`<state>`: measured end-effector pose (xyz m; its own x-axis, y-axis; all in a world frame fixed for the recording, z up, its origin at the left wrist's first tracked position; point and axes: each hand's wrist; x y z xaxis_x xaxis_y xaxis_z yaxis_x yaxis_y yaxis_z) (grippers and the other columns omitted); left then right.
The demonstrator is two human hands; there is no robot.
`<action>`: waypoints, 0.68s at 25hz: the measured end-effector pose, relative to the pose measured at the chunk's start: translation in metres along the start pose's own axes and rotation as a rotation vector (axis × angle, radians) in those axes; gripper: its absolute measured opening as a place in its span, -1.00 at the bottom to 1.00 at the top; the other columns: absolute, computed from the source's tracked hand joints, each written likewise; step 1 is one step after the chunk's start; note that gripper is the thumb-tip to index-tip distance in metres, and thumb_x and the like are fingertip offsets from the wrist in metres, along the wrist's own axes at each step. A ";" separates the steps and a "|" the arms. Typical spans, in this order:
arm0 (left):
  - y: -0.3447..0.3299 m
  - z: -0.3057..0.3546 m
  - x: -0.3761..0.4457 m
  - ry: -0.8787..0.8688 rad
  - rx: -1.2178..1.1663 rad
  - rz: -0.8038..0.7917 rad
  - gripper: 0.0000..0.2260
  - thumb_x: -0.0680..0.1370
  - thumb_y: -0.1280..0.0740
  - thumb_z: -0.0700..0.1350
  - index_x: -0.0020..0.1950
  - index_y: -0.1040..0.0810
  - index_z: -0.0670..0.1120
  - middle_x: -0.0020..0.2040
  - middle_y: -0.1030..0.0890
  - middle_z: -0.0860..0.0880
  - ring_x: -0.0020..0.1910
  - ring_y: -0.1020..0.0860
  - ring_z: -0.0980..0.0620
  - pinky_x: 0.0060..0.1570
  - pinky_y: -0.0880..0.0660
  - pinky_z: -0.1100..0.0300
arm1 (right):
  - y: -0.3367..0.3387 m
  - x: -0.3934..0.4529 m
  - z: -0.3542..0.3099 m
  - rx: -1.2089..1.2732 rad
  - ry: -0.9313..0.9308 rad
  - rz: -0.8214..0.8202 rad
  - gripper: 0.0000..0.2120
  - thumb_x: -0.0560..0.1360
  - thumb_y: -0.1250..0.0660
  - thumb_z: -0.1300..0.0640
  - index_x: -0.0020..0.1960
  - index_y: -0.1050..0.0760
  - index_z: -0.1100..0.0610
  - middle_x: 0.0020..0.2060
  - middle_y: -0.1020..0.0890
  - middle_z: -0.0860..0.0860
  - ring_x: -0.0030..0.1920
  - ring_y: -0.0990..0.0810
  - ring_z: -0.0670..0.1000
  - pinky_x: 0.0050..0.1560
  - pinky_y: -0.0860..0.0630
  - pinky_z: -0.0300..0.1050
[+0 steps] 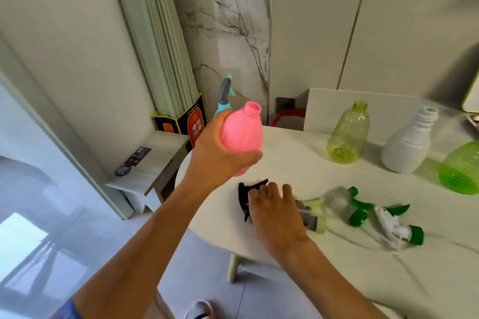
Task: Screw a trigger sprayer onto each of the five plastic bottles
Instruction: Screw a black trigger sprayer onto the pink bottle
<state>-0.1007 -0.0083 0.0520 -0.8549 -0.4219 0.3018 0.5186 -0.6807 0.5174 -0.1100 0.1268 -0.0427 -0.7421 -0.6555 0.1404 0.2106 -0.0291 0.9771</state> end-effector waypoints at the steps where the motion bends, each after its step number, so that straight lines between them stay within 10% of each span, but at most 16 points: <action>1: 0.008 -0.006 -0.004 0.029 -0.024 0.020 -0.22 0.19 -0.62 0.05 0.32 -0.32 0.20 0.14 -0.42 0.17 0.10 -0.47 0.04 -0.07 -0.55 0.10 | -0.003 0.004 -0.005 -0.009 0.008 0.014 -0.62 0.02 -0.55 0.16 -0.18 -0.62 0.18 -0.39 -0.63 0.13 -0.29 -0.59 0.15 -0.18 -0.52 0.07; 4: 0.019 -0.019 -0.008 0.056 -0.002 0.032 -0.21 0.19 -0.62 0.08 0.32 -0.31 0.22 0.12 -0.43 0.19 0.08 -0.47 0.06 -0.11 -0.55 0.12 | 0.006 0.006 -0.003 0.037 0.034 0.011 -0.63 0.00 -0.54 0.24 -0.20 -0.60 0.18 -0.50 -0.59 0.12 -0.31 -0.58 0.18 -0.18 -0.34 0.05; 7: 0.016 -0.025 -0.001 0.046 0.100 0.002 -0.19 0.19 -0.61 0.09 0.35 -0.29 0.16 0.18 -0.43 0.13 0.12 -0.46 0.01 -0.06 -0.57 0.02 | 0.035 0.010 0.035 0.278 -0.117 0.155 -0.70 0.39 -0.44 0.15 0.10 -0.53 0.13 -0.16 -0.66 0.10 0.01 -0.55 0.16 -0.08 -0.31 0.04; 13: -0.014 -0.017 0.010 0.050 0.219 -0.043 -0.18 0.16 -0.60 0.16 0.30 -0.27 0.13 0.20 -0.43 0.05 0.13 -0.44 -0.05 0.01 -0.54 -0.09 | 0.106 -0.020 0.135 1.663 -0.486 0.774 -0.85 0.51 -0.41 0.14 0.04 -0.48 0.00 0.00 -0.74 -0.07 0.10 -0.66 -0.08 0.08 -0.49 -0.09; 17: -0.038 -0.016 0.012 0.087 0.233 -0.165 -0.17 0.16 -0.60 0.13 0.32 -0.27 0.13 0.17 -0.39 0.09 0.16 -0.41 -0.03 -0.02 -0.50 0.04 | 0.092 -0.030 0.160 1.897 -0.615 0.802 -0.89 0.57 -0.32 0.01 0.06 -0.45 -0.01 0.15 -0.69 -0.06 0.15 -0.63 0.00 0.14 -0.48 0.04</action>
<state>-0.1304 0.0028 0.0231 -0.9178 -0.3738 0.1341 0.3475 -0.5927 0.7266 -0.1706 0.2647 0.0686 -0.9814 0.1365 0.1353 0.0683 0.9058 -0.4183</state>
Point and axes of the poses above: each hand's wrist, its own x-axis towards the middle knuckle, its own y-axis out of the back of the hand, z = x × y
